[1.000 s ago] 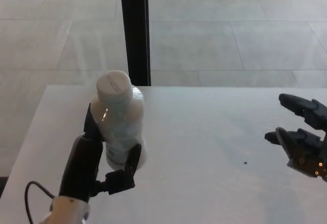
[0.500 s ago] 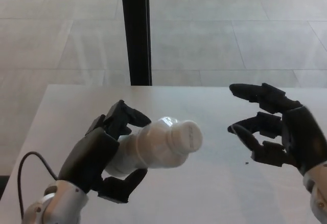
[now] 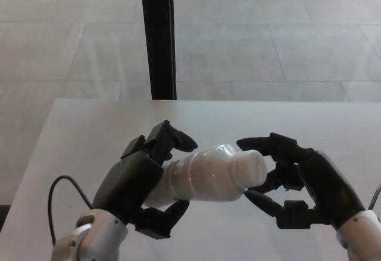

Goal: The robot uses its left hand to to lift the bottle kept on the middle of the desk and tilts it towards its right hand. It then uses its right hand to rotate its cap to open it and places the bottle and cap back on the desk

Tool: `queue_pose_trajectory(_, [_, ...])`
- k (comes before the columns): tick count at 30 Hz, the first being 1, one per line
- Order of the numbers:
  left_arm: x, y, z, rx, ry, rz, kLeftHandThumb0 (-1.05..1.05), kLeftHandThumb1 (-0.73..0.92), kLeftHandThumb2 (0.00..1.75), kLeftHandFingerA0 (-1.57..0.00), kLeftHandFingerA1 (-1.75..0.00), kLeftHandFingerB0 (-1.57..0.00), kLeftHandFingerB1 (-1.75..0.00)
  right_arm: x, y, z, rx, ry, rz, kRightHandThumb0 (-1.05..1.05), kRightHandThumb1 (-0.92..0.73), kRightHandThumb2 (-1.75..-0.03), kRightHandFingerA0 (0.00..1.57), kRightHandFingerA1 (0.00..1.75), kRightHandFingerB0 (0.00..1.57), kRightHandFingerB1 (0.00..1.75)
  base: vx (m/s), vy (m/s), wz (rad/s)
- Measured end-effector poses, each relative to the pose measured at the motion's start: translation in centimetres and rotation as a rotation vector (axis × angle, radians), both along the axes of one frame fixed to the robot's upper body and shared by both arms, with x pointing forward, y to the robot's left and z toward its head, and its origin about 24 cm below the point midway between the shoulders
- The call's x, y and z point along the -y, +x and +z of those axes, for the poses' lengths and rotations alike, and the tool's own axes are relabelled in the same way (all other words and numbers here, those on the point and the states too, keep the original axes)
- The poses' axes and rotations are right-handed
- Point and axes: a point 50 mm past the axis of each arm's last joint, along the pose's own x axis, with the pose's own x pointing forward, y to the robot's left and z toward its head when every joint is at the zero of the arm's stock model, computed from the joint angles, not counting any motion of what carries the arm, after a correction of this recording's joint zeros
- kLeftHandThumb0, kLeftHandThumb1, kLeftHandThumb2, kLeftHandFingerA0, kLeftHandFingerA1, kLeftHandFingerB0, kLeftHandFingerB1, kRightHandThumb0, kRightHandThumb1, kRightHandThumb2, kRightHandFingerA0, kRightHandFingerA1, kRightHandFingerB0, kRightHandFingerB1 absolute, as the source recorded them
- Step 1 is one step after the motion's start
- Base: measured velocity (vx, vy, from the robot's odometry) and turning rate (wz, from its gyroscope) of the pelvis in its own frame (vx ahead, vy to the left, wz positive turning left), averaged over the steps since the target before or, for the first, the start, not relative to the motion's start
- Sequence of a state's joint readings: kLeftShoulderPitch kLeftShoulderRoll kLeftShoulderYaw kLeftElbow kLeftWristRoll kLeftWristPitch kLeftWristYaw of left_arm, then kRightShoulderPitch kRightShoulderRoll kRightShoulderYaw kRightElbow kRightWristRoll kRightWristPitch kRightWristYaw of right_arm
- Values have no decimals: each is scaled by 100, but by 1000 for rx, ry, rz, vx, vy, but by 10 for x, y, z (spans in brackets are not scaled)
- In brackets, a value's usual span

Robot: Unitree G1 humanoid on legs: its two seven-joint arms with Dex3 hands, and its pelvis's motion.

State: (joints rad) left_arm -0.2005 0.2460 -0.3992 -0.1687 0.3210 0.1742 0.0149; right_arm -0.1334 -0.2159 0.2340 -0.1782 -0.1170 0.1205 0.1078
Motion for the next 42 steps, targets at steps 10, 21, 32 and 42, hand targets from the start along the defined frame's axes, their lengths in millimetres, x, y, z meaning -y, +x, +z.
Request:
queue_pose_trajectory(10, [5,-6,-5,-1,-34,30,44,60,145,-120,-175,-106,-154,9,-16,-13,-30,-36,5,-53,-59,-59,66,87,41,41,0,0,0])
queue_pose_trajectory(21, [5,-14,-14,-9,-38,56,43,57,155,-117,-175,-102,-151,22,-21,4,43,-22,-40,-62,-62,-59,66,79,36,40,0,0,0])
queue_pose_trajectory(32, [5,-18,-18,-3,-30,57,45,55,156,-113,-174,-101,-151,30,-23,12,76,-14,-75,-60,-60,-59,73,82,37,38,0,0,0])
queue_pose_trajectory(42, [10,-18,-16,12,-50,60,45,54,156,-116,-174,-103,-150,26,-30,0,25,-20,-47,-55,-58,-58,79,90,37,38,0,0,0])
